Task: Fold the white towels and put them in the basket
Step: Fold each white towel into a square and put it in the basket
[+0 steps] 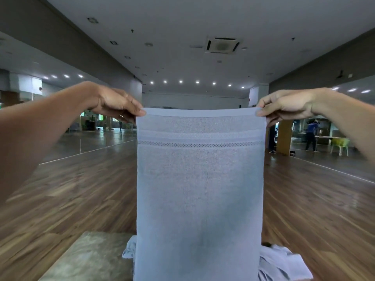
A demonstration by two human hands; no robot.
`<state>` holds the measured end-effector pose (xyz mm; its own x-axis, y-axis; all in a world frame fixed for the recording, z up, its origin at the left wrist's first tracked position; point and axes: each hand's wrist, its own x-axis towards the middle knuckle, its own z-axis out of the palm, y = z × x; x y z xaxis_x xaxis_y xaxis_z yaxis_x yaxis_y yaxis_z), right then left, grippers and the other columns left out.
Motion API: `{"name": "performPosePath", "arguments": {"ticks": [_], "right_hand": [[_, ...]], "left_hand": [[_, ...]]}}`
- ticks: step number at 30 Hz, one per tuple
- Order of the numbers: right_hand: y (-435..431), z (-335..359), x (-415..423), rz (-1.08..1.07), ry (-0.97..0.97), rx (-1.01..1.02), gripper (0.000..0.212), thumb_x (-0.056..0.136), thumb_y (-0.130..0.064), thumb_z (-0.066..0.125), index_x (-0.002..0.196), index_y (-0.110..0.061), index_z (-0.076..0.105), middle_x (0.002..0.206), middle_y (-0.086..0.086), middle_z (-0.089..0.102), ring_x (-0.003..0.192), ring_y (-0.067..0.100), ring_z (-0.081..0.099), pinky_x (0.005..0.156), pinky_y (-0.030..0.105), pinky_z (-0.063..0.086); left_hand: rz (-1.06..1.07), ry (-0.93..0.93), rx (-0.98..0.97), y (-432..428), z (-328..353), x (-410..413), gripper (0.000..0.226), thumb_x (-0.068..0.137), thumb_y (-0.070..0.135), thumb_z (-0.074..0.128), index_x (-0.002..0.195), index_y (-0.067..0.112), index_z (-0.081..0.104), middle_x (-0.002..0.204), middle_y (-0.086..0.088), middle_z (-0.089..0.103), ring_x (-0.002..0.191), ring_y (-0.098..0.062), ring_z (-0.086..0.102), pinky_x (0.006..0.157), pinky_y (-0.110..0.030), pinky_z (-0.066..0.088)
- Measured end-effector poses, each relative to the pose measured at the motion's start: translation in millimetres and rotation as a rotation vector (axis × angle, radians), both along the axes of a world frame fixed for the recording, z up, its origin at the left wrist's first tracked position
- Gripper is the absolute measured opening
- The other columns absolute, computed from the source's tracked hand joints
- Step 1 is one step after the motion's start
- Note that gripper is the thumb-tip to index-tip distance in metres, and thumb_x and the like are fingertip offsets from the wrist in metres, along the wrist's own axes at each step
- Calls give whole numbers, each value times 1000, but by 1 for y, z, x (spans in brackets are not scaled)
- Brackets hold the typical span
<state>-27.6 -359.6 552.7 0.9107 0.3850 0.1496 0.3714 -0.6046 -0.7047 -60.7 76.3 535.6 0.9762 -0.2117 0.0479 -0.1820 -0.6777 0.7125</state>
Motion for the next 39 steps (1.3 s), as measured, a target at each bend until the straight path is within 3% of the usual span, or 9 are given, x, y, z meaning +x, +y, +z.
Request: {"name": "performPosePath", "arguments": {"ticks": [2, 4, 9, 14, 22, 28, 34, 36, 39], "right_hand": [[6, -15, 11, -51, -33, -7, 4, 84, -6, 62, 87, -9, 60, 100, 16, 67, 86, 22, 64, 72, 27, 55], [11, -35, 26, -113, -79, -52, 5, 89, -6, 60, 87, -10, 62, 100, 15, 67, 81, 17, 63, 69, 25, 53], [24, -106, 61, -231, -178, -180, 5, 91, -11, 61, 87, -12, 64, 101, 9, 67, 96, 24, 60, 82, 38, 49], [34, -154, 91, -281, -259, -130, 7, 90, -10, 63, 83, -12, 63, 94, 2, 63, 97, 22, 57, 83, 34, 43], [44, -184, 118, -346, -458, -7, 7, 90, -12, 62, 85, -16, 61, 93, 3, 62, 88, 15, 57, 74, 23, 41], [23, -315, 97, -232, -309, -116, 27, 85, -4, 60, 71, -27, 60, 85, 2, 71, 79, 13, 65, 77, 33, 52], [-8, -491, 24, -70, -288, -362, 4, 81, -19, 63, 77, -16, 65, 73, -3, 67, 69, 26, 66, 65, 30, 41], [-14, -539, 7, -62, -216, -418, 11, 78, -13, 68, 81, -23, 65, 78, -2, 71, 76, 26, 68, 70, 36, 43], [-18, -584, -13, -49, -214, -435, 15, 76, -29, 50, 90, -34, 55, 91, -7, 70, 98, 16, 59, 73, 32, 31]], "left_hand": [[75, -69, 25, -4, -16, 10, 22, 76, 23, 73, 93, 9, 72, 113, -17, 67, 112, -32, 59, 110, -46, 36], [148, -147, 112, -9, -37, 22, 9, 88, 19, 63, 89, 14, 71, 106, -12, 68, 98, -23, 60, 101, -41, 41], [249, -260, 240, -23, -107, 55, 14, 91, 20, 62, 101, 13, 70, 103, -3, 68, 99, -19, 62, 94, -30, 42], [372, -402, 293, -25, -158, 96, 18, 90, 30, 62, 102, 21, 71, 117, -3, 66, 106, -20, 59, 100, -37, 46], [512, -647, 165, -25, -194, 125, 18, 91, 28, 61, 104, 22, 72, 109, -2, 70, 103, -19, 62, 95, -39, 49], [391, -534, 210, -19, -340, 94, 23, 85, 35, 54, 97, 28, 73, 94, -1, 74, 94, -21, 68, 86, -34, 51], [68, -414, 215, -22, -507, 5, 31, 82, 36, 48, 89, 20, 74, 84, 2, 75, 74, -14, 68, 66, -27, 50], [-1, -415, 288, -23, -550, -12, 25, 81, 29, 52, 91, 24, 74, 88, 5, 75, 78, -12, 69, 68, -24, 50], [4, -389, 337, -22, -593, -26, 32, 83, 32, 47, 99, 26, 74, 104, 8, 73, 100, -9, 67, 83, -27, 48]]}}
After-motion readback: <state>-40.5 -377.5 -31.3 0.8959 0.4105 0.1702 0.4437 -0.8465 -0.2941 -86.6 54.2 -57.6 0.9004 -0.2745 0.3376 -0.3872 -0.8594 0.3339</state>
